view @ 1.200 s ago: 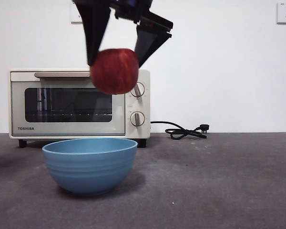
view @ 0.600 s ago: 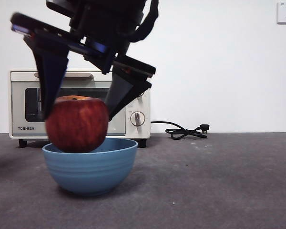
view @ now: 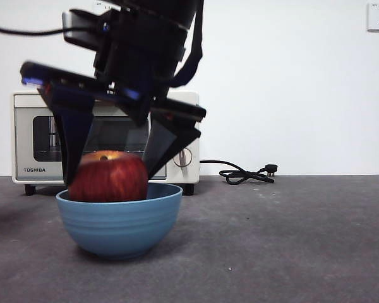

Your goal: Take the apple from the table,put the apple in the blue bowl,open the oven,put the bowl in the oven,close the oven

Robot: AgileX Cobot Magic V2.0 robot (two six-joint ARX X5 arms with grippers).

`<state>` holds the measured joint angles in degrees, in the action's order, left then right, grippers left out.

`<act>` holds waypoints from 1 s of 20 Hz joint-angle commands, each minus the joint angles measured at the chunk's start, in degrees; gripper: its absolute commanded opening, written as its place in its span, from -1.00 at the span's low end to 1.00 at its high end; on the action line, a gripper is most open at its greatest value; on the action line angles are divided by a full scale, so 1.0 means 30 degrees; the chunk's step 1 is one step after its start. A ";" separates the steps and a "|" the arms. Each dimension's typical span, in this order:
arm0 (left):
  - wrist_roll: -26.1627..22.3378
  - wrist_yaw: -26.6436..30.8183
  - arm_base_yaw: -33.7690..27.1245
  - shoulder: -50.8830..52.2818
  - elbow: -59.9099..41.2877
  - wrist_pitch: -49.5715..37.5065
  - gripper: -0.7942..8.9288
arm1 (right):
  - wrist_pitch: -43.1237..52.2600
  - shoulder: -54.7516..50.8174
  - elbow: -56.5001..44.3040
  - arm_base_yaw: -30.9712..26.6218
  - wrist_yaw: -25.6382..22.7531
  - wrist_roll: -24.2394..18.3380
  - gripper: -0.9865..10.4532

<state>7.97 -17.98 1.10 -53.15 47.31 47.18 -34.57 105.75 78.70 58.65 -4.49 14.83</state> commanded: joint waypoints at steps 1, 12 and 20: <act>-0.0248 0.0000 0.0036 -0.0007 0.0022 -0.0051 -0.85 | 0.0204 0.0736 -0.0109 0.0036 -0.0073 0.0211 -0.84; -0.0408 0.0000 0.0044 -0.0007 0.0022 -0.0051 -0.85 | -0.0197 0.1588 -0.0109 0.0044 -0.0240 0.0510 -0.29; -0.0670 0.0000 0.0036 -0.0007 0.0022 -0.0044 -0.85 | -0.0663 0.1341 0.0211 0.0058 -0.0656 0.0576 0.17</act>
<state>6.83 -17.98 1.10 -53.15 47.31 47.16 -36.32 109.40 79.35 58.54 -6.61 16.14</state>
